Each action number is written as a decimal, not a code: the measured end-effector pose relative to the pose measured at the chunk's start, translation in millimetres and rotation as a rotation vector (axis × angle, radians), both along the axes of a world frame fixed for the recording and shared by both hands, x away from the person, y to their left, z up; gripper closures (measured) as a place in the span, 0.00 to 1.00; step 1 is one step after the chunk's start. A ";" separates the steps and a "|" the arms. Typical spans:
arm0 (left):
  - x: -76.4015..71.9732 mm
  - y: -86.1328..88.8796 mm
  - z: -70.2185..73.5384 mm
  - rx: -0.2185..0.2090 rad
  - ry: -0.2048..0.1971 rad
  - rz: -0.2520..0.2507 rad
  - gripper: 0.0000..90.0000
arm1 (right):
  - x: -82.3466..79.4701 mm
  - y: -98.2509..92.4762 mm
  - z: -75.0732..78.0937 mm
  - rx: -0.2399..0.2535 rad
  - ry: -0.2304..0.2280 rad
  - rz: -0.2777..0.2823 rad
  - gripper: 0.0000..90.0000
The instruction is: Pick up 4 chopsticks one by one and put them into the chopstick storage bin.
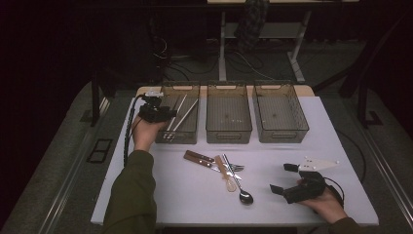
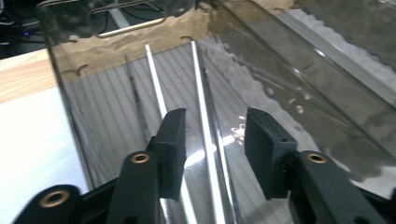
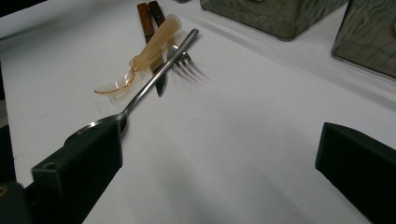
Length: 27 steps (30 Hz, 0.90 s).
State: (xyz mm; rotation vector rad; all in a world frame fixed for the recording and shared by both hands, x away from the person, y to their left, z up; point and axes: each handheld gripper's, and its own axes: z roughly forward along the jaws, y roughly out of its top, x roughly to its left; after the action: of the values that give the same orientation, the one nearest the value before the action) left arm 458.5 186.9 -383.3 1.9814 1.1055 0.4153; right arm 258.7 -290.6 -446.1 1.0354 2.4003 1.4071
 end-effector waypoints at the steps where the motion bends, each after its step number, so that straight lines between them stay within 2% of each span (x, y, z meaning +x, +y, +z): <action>1: -2.2 -0.4 0.8 -0.005 -0.005 -0.006 0.59 | 0.0 0.1 -0.1 -0.001 0.000 0.000 0.01; 6: -12.0 -1.3 4.0 -0.030 -0.014 -0.048 0.54 | -0.1 -0.1 0.0 -0.002 0.000 -0.001 0.01; 10: -26.4 -2.3 8.9 -0.073 -0.038 -0.084 0.51 | -0.1 0.0 -0.1 -0.004 -0.001 -0.002 0.01; 17: -51.2 -9.7 13.9 -0.094 -0.032 -0.165 0.41 | -0.3 0.6 -0.3 -0.008 -0.003 -0.003 0.01; 19: -58.7 -12.2 13.0 -0.098 -0.035 -0.186 0.40 | -0.5 0.7 -0.2 -0.008 -0.003 -0.004 0.01; 21: -65.7 -14.1 10.0 -0.121 -0.034 -0.203 0.38 | -0.5 0.7 -0.2 -0.009 -0.002 -0.005 0.01; 25: -83.0 -16.8 0.5 -0.144 -0.053 -0.225 0.35 | -0.4 0.7 -0.3 -0.010 -0.003 -0.005 0.01; 27: -90.1 -18.6 -4.2 -0.123 -0.047 -0.238 0.35 | -0.4 0.6 -0.2 -0.009 -0.004 -0.006 0.01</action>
State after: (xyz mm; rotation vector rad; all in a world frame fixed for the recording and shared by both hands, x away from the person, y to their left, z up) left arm 368.4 168.3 -387.5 1.9550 0.8338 0.2601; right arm 258.3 -290.0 -446.3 1.0367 2.3966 1.3935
